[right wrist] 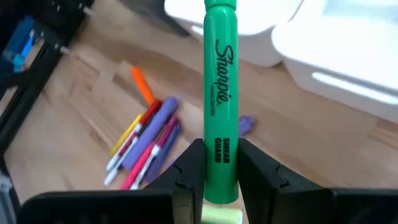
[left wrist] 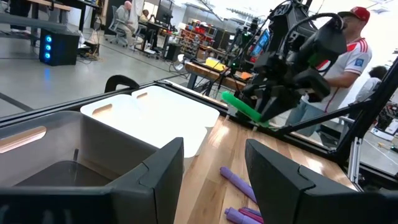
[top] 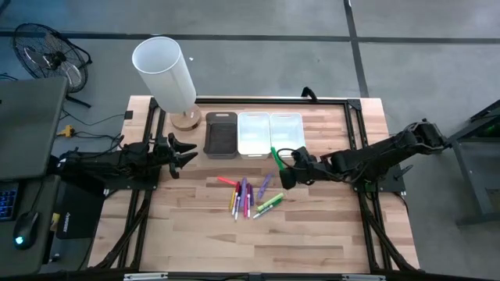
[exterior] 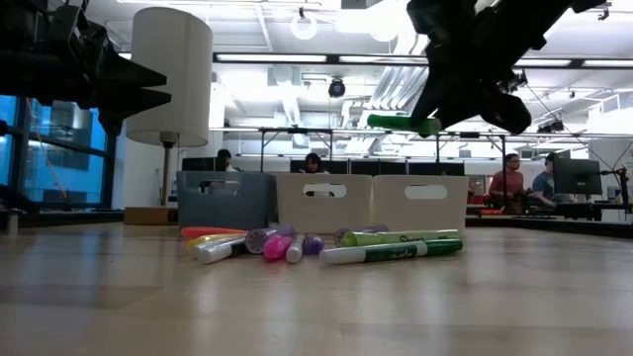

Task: Pick & Place Markers
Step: Put the green highlighter pen into the right white bin

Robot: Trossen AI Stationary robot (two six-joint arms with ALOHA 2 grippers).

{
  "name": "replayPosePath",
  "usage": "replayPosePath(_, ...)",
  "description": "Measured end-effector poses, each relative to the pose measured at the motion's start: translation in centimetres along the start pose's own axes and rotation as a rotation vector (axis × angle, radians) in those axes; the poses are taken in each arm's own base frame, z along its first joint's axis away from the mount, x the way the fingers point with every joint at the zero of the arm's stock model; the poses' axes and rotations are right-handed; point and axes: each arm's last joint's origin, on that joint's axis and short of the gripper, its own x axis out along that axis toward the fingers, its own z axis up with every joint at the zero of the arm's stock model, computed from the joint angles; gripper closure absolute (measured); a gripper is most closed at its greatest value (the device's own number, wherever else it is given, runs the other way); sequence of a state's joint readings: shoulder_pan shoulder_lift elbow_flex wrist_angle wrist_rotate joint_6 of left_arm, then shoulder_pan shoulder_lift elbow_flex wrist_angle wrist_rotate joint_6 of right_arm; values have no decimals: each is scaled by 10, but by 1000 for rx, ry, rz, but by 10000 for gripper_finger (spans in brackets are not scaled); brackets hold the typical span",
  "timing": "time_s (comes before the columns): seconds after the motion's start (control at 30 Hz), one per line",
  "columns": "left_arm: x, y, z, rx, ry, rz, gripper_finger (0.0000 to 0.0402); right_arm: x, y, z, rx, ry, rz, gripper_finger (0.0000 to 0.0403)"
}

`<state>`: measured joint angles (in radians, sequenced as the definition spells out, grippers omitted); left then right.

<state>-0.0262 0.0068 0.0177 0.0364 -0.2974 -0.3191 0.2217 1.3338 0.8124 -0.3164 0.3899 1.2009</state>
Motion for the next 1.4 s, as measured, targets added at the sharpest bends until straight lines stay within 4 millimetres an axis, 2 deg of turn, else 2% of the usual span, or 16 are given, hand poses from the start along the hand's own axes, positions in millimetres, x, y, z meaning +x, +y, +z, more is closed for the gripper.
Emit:
replayPosePath(0.27, 0, 0, 0, 0, 0, 0, 231, 2, -2, 15, 41, -41, 17, 336)
replayPosePath(0.4, 0, 0, 0, 0, 0, 0, 231, -11, -5, 27, 53, -88, 24, 336)
replayPosePath(0.57, 0, 0, 0, 0, 0, 0, 231, -29, -21, 44, 65, -124, -33, 336)
replayPosePath(0.7, 0, 0, 0, 0, 0, 0, 231, -34, -34, 59, 93, -152, -85, 336)
replayPosePath(1.03, 0, 0, 0, 0, 0, 0, 231, -11, -65, 92, 188, -168, -244, 336)
replayPosePath(1.4, 0, 0, 0, 0, 0, 0, 231, 30, -79, 93, 254, -49, -308, 336)
